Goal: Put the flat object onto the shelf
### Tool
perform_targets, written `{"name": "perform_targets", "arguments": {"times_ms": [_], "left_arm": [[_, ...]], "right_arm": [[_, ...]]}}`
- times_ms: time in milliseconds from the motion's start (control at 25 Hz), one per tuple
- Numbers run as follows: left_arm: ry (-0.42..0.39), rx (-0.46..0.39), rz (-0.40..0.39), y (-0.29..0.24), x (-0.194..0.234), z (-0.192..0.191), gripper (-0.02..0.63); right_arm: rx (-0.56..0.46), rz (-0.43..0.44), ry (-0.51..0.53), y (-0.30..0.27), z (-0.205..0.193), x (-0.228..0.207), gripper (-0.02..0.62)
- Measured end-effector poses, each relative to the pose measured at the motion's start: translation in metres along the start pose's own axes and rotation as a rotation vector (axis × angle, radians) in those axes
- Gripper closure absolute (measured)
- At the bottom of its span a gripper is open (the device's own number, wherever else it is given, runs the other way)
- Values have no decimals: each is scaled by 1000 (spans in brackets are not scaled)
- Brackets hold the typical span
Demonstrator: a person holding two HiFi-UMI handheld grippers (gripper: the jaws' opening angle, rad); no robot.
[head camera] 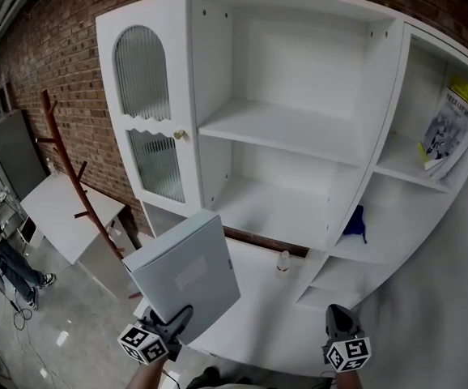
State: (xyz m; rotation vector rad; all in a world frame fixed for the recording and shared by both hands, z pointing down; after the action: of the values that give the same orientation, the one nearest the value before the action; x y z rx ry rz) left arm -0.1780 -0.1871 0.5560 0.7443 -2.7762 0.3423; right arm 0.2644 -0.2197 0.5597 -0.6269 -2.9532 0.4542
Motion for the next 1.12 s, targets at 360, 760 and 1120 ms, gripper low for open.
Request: {"name": "perform_targets", "arguments": {"times_ms": [360, 760, 1120], "left_arm": [[-25, 25, -68, -29, 16, 28, 330], [-47, -1, -192, -72, 8, 66, 330], [25, -28, -253, -104, -5, 88, 330]], "right_arm": [[-33, -60, -4, -7, 23, 6, 565], [-74, -95, 36, -17, 55, 13, 565], [-112, -113, 32, -15, 77, 17, 565]]}}
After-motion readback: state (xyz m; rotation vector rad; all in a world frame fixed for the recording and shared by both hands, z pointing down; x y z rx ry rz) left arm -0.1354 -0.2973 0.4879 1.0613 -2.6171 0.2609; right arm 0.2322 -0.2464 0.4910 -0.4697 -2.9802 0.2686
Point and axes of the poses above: the fingertips, and each gripper's own axes: y backward along the fingers, x to its left, z out of its top, the point moved 4 cm from there along y, backward along the fingers, and after that the axes turned 11 degrees about x, right-handed, at the moved point
